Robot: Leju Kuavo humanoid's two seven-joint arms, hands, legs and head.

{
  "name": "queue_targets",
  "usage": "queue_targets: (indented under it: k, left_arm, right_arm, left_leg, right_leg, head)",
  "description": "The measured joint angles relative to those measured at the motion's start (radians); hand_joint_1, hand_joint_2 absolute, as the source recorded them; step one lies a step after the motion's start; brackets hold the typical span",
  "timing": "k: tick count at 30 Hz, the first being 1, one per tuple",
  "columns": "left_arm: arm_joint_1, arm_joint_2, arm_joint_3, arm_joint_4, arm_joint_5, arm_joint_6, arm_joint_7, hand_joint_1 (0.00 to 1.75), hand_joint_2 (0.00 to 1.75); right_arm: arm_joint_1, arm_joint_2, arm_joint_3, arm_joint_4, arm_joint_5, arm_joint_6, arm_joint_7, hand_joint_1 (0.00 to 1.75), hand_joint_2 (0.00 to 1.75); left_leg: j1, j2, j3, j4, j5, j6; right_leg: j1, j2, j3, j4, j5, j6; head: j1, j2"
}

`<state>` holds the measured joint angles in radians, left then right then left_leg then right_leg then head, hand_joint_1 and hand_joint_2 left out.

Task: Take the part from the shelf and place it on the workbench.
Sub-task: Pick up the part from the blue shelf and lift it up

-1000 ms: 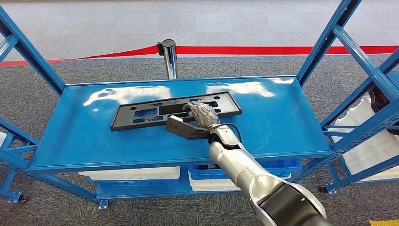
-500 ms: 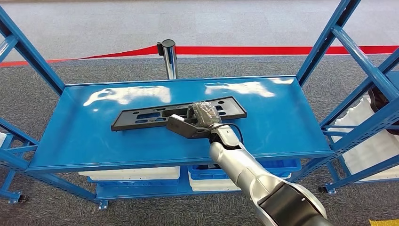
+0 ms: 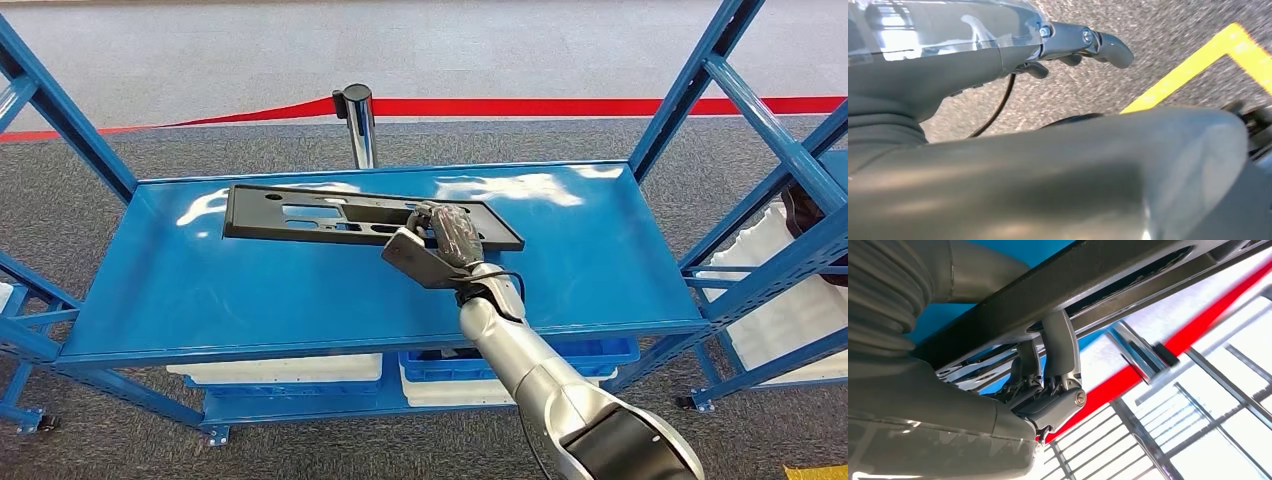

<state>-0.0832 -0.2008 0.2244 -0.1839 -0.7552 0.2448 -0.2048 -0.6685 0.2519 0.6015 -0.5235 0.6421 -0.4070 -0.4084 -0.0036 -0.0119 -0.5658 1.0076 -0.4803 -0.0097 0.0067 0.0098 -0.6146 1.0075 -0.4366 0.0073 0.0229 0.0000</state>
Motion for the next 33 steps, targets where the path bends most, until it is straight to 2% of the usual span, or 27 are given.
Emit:
queue_targets:
  k: [5,9,16,23,28,33]
  left_arm:
    - [0.004,0.0,0.035,0.0,0.021,0.022,-0.03,0.0,0.0]
    - [0.011,0.0,0.063,0.0,0.041,0.034,-0.045,0.0,1.75]
    - [0.02,0.0,0.103,0.0,0.063,0.041,-0.062,0.0,1.75]
    - [0.025,0.001,0.128,0.0,0.059,0.038,-0.066,0.0,1.75]
    - [0.025,0.001,0.133,0.0,0.051,0.037,-0.071,0.0,1.75]
    - [0.016,0.001,0.138,-0.001,0.051,0.033,-0.077,0.0,1.75]
  right_arm:
    - [0.117,-0.057,-0.018,-0.238,-0.086,0.043,-0.02,1.75,1.75]
    - [0.215,-0.111,-0.022,-0.463,-0.201,0.114,-0.025,1.75,1.75]
    - [0.318,-0.196,-0.035,-0.785,-0.421,0.255,-0.037,1.75,1.75]
    - [0.337,-0.273,-0.07,-1.039,-0.668,0.419,-0.007,1.75,1.75]
    - [0.313,-0.32,-0.106,-1.133,-0.728,0.467,0.015,1.75,1.75]
    - [0.278,-0.371,-0.125,-1.183,-0.724,0.492,0.042,1.75,1.75]
  left_leg:
    - [0.0,-0.001,0.0,0.0,0.0,0.0]
    - [0.0,0.0,0.0,0.0,-0.001,0.001]
    - [-0.001,0.0,-0.001,0.0,-0.001,0.001]
    - [-0.001,-0.001,-0.001,0.0,-0.001,0.001]
    - [-0.001,-0.001,-0.001,0.0,-0.001,0.001]
    - [-0.001,-0.001,-0.001,0.0,-0.001,0.001]
  right_leg:
    - [0.0,0.0,0.0,0.0,0.0,0.0]
    - [-0.001,0.0,0.0,0.0,0.0,0.0]
    - [-0.001,0.0,-0.001,0.0,0.0,0.0]
    - [-0.001,0.0,-0.001,0.0,0.0,0.0]
    - [-0.002,-0.001,0.0,0.0,0.0,0.0]
    - [-0.002,-0.001,0.0,0.0,0.0,0.0]
  head:
    - [0.0,0.0]
    - [0.0,0.0]
    - [0.0,0.0]
    - [-0.001,0.0]
    - [-0.001,0.0]
    - [-0.001,0.0]
